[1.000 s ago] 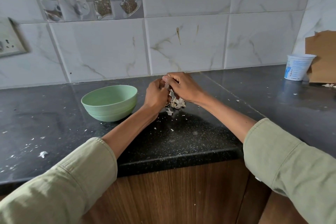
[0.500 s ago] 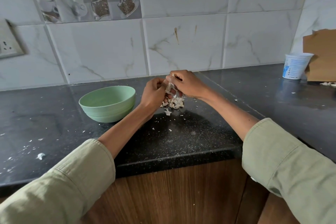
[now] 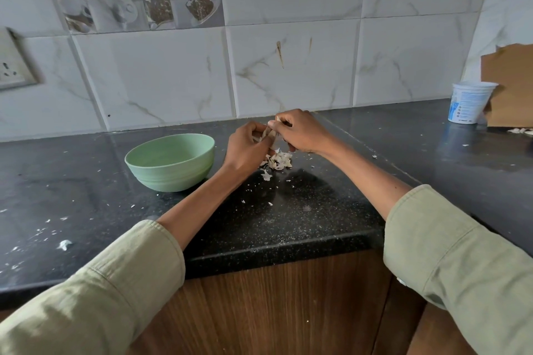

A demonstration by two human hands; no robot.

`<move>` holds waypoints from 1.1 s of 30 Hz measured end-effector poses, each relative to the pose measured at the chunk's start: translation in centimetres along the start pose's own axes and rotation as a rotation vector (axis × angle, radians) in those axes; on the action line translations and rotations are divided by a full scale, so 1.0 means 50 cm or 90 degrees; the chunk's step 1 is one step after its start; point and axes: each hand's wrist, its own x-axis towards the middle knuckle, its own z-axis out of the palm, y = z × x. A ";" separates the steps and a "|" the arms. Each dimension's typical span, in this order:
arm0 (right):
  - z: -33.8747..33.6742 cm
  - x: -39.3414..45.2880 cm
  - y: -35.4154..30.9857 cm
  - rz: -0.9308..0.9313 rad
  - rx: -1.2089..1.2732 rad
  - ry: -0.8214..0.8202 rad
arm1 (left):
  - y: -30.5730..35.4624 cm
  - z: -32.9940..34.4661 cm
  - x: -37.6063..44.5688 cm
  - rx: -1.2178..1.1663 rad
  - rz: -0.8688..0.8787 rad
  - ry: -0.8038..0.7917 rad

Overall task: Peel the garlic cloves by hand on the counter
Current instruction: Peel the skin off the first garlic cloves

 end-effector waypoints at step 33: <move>-0.030 0.003 0.000 -0.068 -0.048 -0.004 | -0.002 -0.006 0.006 0.063 0.079 0.018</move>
